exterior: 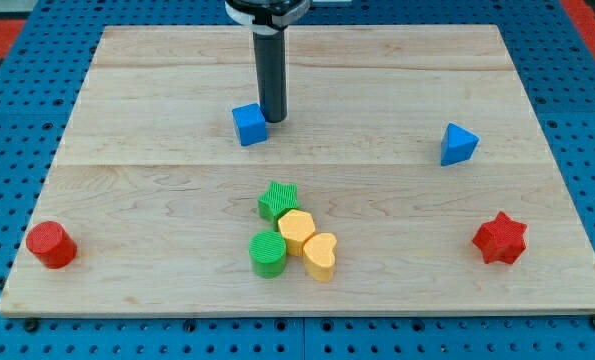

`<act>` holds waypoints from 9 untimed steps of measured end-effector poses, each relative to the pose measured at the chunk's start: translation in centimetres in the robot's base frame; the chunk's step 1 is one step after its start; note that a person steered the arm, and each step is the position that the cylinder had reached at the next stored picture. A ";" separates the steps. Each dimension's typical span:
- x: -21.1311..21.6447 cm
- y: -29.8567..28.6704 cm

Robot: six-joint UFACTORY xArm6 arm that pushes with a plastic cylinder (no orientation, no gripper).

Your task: Push the blue triangle closer to blue cube

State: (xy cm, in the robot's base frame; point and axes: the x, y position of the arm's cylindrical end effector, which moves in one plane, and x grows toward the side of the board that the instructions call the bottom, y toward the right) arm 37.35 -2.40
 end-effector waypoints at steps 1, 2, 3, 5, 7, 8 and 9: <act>0.0 8.4; -0.3 22.0; 4.3 29.7; 1.8 21.8; 0.0 24.4; 5.1 26.6; 4.6 23.3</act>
State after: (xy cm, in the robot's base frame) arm 41.92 20.85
